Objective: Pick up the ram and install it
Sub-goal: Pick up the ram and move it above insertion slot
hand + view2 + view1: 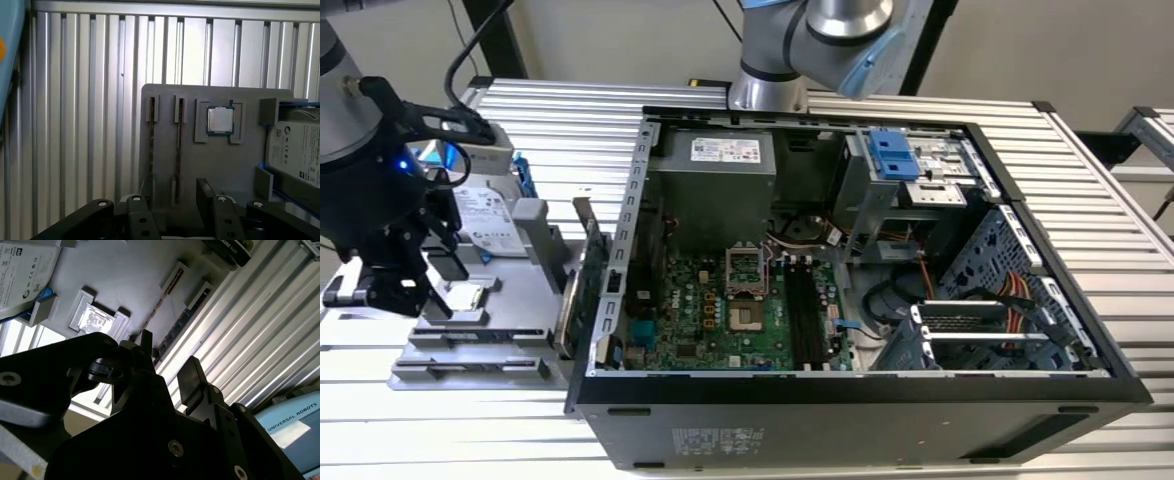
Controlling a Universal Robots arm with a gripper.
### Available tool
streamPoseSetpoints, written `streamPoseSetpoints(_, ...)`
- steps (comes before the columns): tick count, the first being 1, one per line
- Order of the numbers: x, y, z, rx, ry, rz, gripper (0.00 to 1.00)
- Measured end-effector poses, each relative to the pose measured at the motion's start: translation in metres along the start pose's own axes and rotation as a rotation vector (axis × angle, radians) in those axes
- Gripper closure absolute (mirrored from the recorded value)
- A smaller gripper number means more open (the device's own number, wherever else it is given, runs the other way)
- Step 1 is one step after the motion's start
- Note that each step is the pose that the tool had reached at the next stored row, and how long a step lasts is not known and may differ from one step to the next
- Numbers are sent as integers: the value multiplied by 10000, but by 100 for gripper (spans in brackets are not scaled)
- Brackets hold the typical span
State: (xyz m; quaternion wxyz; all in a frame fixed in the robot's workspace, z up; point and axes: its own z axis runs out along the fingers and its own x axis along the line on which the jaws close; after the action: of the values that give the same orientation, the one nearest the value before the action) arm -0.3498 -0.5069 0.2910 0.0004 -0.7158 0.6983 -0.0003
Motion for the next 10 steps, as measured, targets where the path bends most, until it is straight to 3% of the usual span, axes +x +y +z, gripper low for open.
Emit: streamPoseSetpoints(10, 25, 1, 105, 1, 14, 1, 0)
